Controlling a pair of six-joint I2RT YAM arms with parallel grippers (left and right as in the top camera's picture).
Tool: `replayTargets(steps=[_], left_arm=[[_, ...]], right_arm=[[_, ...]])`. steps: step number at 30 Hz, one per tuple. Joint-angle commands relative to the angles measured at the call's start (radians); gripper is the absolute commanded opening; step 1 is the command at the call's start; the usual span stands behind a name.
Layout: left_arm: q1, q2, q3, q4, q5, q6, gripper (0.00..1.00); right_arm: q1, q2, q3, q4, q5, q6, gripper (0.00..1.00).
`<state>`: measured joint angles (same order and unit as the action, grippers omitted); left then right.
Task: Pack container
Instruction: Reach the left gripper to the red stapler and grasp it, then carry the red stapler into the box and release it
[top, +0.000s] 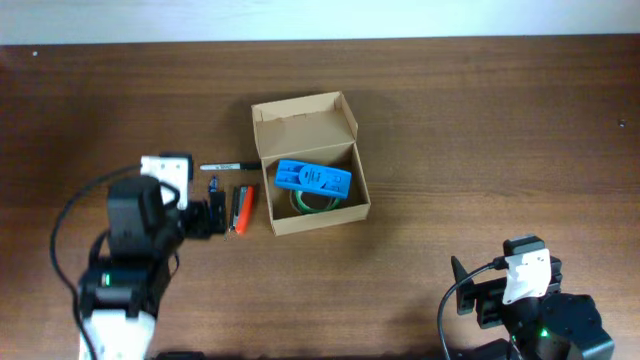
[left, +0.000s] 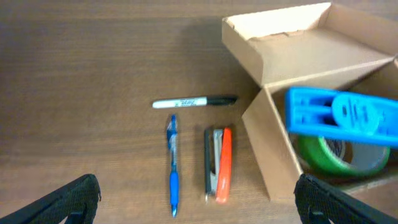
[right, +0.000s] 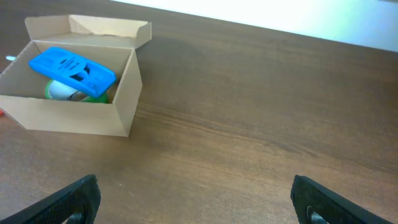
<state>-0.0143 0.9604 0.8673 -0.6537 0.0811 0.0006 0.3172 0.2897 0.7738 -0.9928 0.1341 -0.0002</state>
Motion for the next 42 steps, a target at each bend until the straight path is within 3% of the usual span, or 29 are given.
replayTargets(steps=[1,10,16,22,39,42], left_arm=[[0.003,0.162,0.119,-0.002,0.063,0.015,1.00],[-0.012,0.451,0.162,-0.042,0.080,0.015,1.00],[-0.062,0.568,0.162,-0.074,0.076,0.102,1.00],[-0.101,0.679,0.162,-0.088,0.072,0.106,1.00],[-0.117,0.853,0.199,-0.087,-0.026,0.106,1.00],[-0.117,0.871,0.222,-0.087,-0.025,0.106,0.92]], right_arm=[[-0.006,-0.005,0.000,0.001,0.013,0.009,0.99],[-0.006,-0.005,0.000,0.001,0.013,0.009,0.99],[-0.006,-0.005,0.000,0.001,0.013,0.009,0.99],[-0.006,-0.005,0.000,0.001,0.013,0.009,0.99],[-0.006,-0.005,0.000,0.001,0.013,0.009,0.99],[-0.006,-0.005,0.000,0.001,0.013,0.009,0.99]])
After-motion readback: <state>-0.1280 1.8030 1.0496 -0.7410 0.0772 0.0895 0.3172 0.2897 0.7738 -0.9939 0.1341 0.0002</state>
